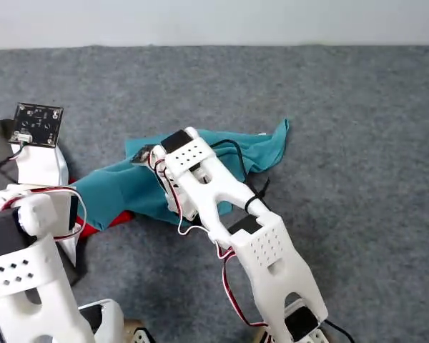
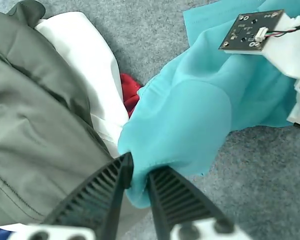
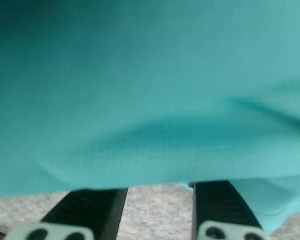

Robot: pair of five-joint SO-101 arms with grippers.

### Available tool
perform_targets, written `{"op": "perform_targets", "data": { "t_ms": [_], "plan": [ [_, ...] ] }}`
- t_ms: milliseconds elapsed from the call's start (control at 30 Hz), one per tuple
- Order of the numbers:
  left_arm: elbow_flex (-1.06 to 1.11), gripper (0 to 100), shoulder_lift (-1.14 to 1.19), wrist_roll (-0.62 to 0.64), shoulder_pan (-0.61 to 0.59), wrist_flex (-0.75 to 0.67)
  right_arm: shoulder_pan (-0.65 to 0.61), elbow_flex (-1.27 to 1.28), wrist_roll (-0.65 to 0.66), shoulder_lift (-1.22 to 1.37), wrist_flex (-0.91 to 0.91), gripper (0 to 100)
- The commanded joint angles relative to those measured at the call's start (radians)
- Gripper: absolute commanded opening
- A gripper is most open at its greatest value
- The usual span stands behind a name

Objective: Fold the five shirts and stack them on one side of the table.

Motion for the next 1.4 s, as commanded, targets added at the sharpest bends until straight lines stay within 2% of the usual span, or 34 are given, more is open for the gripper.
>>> {"op": "perform_targets", "data": {
  "t_ms": [0,67,233,367,500,867,1033,1133,1267,1367],
  "plan": [
    [-0.005,1,-0.020,0.009,-0.008,0.017,0.036,0.009,0.011,0.038,-0.039,4.8],
    [-0.005,1,-0.020,0.009,-0.008,0.017,0.064,0.009,0.011,0.035,-0.039,0.7],
    [-0.005,1,-0.020,0.008,-0.005,0.017,0.147,0.009,0.015,-0.038,-0.007,1.0],
    [-0.010,1,-0.020,0.008,-0.003,0.018,0.191,0.009,0.092,-0.139,0.085,1.0],
    [-0.010,1,-0.020,0.008,-0.002,0.018,0.254,0.060,0.120,-0.278,0.093,1.0],
    [-0.012,2,-0.021,0.003,-0.002,0.020,0.294,0.571,0.301,-0.705,0.093,1.0],
    [-0.010,2,-0.021,0.003,0.006,0.018,0.248,0.644,0.311,-0.679,0.044,1.6],
    [-0.010,2,-0.021,0.008,0.063,0.018,0.203,0.578,0.245,-0.601,0.005,7.6],
    [-0.010,2,-0.021,0.008,0.120,0.017,0.148,0.407,0.129,-0.518,0.064,25.2],
    [-0.010,2,-0.021,0.008,0.120,0.017,0.130,0.319,0.110,-0.503,0.091,27.6]
  ]
}}
